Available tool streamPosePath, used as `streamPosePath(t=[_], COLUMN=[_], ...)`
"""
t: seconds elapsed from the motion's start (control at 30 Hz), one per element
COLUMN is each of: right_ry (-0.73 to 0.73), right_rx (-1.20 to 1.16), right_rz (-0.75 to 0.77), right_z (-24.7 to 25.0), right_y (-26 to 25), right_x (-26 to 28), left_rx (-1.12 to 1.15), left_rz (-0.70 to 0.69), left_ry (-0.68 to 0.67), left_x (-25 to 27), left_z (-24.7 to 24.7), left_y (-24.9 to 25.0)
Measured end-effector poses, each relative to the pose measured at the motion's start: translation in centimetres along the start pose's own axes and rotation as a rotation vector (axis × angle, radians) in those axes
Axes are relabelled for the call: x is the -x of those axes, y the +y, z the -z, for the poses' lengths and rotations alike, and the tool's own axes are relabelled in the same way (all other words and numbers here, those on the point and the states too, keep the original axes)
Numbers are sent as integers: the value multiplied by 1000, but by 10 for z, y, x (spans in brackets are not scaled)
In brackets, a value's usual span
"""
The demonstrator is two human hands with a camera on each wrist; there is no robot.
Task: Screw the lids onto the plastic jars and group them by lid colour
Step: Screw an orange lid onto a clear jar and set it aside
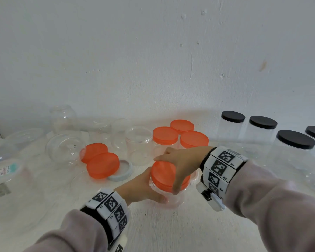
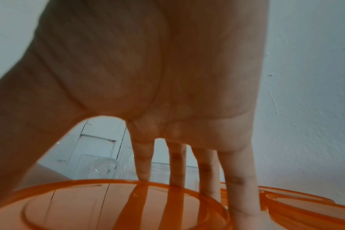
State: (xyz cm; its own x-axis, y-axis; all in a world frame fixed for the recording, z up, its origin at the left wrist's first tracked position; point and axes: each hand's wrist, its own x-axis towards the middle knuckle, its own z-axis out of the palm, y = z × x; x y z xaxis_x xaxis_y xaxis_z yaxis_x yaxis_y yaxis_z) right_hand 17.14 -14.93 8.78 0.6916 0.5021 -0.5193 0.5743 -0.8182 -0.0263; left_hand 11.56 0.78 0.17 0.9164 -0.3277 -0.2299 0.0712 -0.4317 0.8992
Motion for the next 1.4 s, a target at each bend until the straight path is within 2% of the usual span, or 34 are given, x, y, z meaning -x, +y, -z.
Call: streamPosePath(t=[0.5, 0.7, 0.8, 1.0, 1.27, 1.4], right_ry=[49, 104, 75, 20, 43, 7], right_rx=[-6, -15, -8, -37, 60, 63], right_rz=[-51, -119, -133, -1, -101, -73], right_z=[-5, -10, -7, 5, 1, 1], right_y=[-8, -14, -12, -8, -12, -11], right_x=[3, 2, 2, 7, 0, 2], left_rx=[-48, -68, -72, -77, -68, -74], left_rz=[23, 31, 32, 29, 22, 19], left_ry=[48, 61, 62, 50, 40, 38], left_x=[-5, -6, -6, -7, -8, -9], left_z=[2, 2, 3, 3, 4, 4], left_y=[-7, -9, -9, -10, -13, -13])
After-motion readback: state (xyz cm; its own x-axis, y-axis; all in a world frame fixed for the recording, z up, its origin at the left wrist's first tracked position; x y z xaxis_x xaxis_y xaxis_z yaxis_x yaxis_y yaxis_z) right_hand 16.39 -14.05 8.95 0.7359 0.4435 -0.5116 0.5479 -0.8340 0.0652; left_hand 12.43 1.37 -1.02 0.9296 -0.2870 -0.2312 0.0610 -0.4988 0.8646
